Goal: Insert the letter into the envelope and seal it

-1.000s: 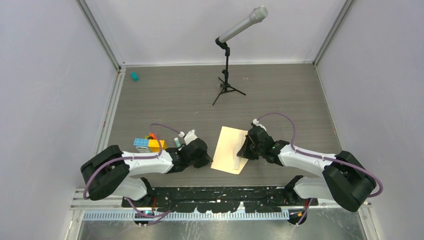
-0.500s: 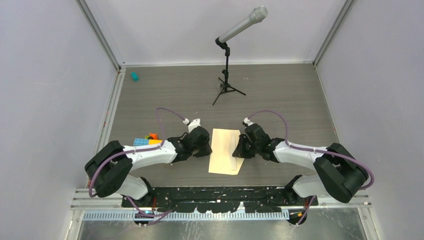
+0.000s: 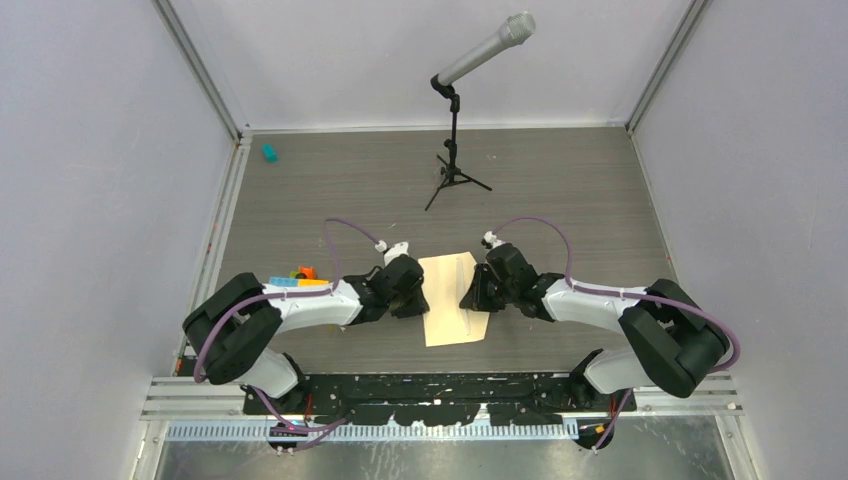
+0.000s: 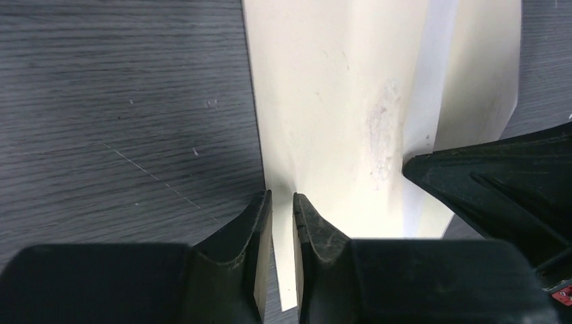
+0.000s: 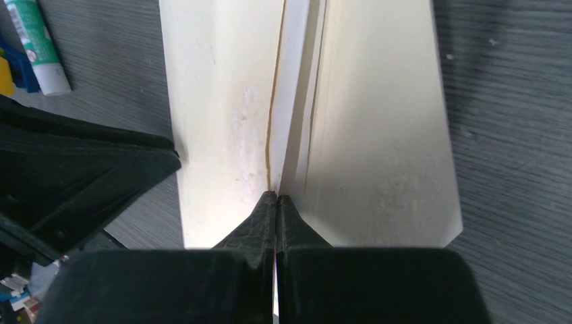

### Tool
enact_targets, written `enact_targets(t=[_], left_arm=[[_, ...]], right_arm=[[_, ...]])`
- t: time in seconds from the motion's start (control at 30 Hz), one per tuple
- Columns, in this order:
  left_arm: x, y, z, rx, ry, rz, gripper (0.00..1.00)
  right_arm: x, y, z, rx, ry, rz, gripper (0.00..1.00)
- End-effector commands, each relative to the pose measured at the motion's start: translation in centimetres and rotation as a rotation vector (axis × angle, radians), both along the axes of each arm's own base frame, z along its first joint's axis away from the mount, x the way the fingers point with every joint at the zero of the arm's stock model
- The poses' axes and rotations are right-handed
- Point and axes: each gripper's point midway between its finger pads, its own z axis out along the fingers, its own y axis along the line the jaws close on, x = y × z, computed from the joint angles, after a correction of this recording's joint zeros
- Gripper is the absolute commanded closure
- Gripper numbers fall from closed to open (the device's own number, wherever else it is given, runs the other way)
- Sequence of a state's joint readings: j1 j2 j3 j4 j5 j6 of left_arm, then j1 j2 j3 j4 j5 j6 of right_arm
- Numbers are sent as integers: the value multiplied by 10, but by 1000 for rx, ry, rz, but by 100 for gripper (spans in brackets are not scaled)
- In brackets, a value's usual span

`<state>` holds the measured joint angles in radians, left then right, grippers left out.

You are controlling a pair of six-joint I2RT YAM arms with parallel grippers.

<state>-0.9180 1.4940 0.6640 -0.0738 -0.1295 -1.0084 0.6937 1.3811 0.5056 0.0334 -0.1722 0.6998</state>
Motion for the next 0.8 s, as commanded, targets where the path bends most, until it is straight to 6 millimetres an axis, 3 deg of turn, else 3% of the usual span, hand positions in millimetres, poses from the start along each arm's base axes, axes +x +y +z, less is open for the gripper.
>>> enact_targets(t=[0.0,0.07,0.4,0.77], left_arm=[[-11,-9,-4,-39,35,-4,82],[-12,-4,-8,-13,45,10,85],[-9,11,-14,57,44,44,86],[18,18,2,85,-4,39,78]], right_arm=[[13,9,12,68,-51,-43,99],[14,7,12,60,-57,-48,98],[13,-11,26,-42,-62,-68,63],[35,-15,26,-121,-49,-129,67]])
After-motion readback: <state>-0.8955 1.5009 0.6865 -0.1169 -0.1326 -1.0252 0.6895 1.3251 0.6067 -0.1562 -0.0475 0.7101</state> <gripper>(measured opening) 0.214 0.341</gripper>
